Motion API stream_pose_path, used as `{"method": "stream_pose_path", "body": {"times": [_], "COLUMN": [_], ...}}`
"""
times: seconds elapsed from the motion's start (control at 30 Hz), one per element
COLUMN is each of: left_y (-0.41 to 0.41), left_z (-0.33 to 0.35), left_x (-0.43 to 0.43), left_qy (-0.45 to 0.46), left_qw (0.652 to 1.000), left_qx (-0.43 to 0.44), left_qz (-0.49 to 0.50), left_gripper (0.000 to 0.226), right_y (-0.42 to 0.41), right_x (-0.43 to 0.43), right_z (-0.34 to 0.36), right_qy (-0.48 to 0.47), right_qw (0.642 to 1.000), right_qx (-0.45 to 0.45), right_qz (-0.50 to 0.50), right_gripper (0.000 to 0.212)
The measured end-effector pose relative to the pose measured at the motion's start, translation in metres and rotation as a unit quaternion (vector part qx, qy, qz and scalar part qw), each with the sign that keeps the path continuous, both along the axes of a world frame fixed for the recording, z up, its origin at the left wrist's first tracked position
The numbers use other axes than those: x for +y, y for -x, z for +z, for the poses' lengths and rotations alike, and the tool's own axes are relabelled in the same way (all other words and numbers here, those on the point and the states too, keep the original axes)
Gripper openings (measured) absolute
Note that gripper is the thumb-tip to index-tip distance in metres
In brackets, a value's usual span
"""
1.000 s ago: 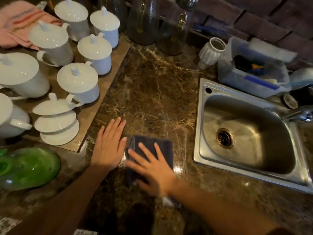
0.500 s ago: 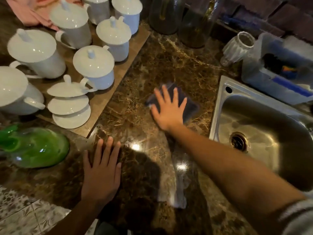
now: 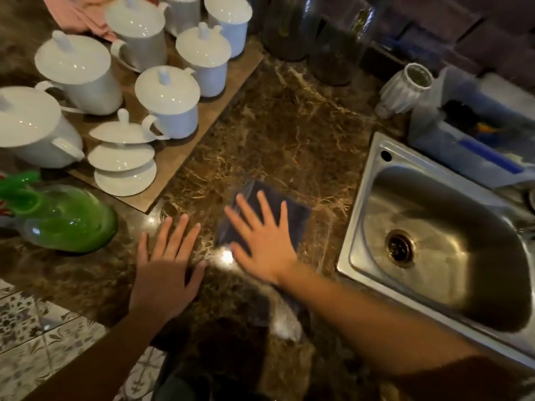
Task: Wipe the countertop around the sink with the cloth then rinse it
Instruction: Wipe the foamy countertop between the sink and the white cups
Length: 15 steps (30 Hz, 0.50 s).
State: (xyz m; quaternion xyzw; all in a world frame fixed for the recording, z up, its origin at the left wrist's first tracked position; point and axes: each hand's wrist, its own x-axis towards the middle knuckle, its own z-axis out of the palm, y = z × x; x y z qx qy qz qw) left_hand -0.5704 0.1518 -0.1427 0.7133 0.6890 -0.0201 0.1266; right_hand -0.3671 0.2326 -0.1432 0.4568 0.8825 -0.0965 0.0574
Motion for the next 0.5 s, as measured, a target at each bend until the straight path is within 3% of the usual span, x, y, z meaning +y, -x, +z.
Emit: {"method": "stream_pose_path", "body": {"times": [0.1,0.23,0.3,0.4,0.5], "left_y": [-0.002,-0.001,0.0,0.0,0.0], "left_z": [0.003,-0.001,-0.003,-0.006,-0.008], "left_x": [0.001,-0.001,-0.001,-0.001,0.0], "left_qy": [0.015,-0.005,-0.019,-0.019,-0.021], "left_qw": [1.0,1.0,1.0,1.0,1.0], "left_qx": [0.001,0.005,0.007,0.006,0.004], "left_qz": [-0.001,-0.01,-0.016,-0.007,0.0], "left_gripper": [0.067,0.061,0.06,0.06,0.059], "right_y": [-0.036,-0.086,-0.101,-0.112,-0.111], "right_x": [-0.03,0.027,0.077,0.153,0.197], "right_z": [0.003,0.004,0.001,-0.001,-0.001], "right_qy": [0.006,-0.013,-0.017,-0.027,-0.017], "right_qw": [0.995,0.979,0.99,0.999,0.971], "right_qx": [-0.022,-0.034,-0.03,-0.01,0.01], "right_qz": [0.102,0.2,0.138,-0.041,-0.238], "right_gripper": [0.068,0.068,0.066,0.062,0.056]}}
